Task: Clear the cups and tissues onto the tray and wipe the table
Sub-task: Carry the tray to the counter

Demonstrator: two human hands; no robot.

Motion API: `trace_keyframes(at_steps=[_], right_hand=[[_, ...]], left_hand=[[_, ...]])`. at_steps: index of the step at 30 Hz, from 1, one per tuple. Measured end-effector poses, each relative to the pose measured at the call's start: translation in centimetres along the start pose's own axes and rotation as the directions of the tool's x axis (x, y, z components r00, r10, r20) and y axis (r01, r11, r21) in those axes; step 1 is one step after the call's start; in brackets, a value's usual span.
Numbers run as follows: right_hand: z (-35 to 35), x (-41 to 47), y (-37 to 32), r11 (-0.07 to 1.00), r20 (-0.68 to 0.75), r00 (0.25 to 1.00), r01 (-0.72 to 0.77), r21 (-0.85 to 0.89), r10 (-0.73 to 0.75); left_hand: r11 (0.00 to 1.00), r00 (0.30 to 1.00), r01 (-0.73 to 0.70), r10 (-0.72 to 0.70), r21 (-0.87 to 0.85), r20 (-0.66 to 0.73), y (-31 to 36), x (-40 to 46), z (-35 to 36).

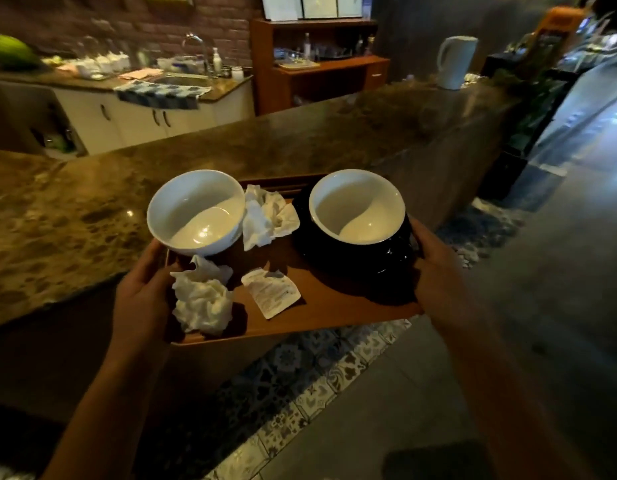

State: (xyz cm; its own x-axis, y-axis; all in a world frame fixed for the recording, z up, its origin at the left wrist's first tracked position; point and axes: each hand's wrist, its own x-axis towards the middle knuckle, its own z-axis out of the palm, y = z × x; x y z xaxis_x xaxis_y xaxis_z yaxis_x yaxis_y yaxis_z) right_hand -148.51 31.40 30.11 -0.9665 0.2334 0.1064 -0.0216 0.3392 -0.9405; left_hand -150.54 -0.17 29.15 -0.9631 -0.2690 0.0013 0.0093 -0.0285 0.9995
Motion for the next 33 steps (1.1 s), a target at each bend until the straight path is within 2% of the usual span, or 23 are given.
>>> trace_keyframes(at_steps=[6, 13, 17, 23, 33], right_hand=[[2.3, 6.2, -0.8, 0.999, 0.132, 0.991, 0.008, 0.041, -0.013], [8.6, 11.2, -1.6, 0.999, 0.296, 0.955, 0.011, 0.047, -0.025], [13.7, 13.0, -2.9, 1.0, 0.291, 0.957, 0.019, 0.009, -0.021], [22.9, 16.1, -5.4, 0.996, 0.335, 0.941, 0.014, 0.088, -0.043], [35.2, 20.3, -9.8, 0.993, 0.337, 0.937, 0.057, 0.106, -0.09]], left_hand=[[0.998, 0.985, 0.046, -0.038, 0.039, -0.168, -0.1, 2.9, 0.4], [0.993, 0.945, 0.094, -0.068, 0.067, -0.32, -0.4, 7.0, -3.6], [0.988, 0.935, 0.115, -0.072, 0.106, -0.348, -0.9, 10.3, -8.0], [0.986, 0.923, 0.102, -0.044, 0.133, -0.383, -0.5, 16.3, -14.9], [0.985, 0.922, 0.122, -0.066, 0.125, -0.383, -0.7, 26.1, -25.1]])
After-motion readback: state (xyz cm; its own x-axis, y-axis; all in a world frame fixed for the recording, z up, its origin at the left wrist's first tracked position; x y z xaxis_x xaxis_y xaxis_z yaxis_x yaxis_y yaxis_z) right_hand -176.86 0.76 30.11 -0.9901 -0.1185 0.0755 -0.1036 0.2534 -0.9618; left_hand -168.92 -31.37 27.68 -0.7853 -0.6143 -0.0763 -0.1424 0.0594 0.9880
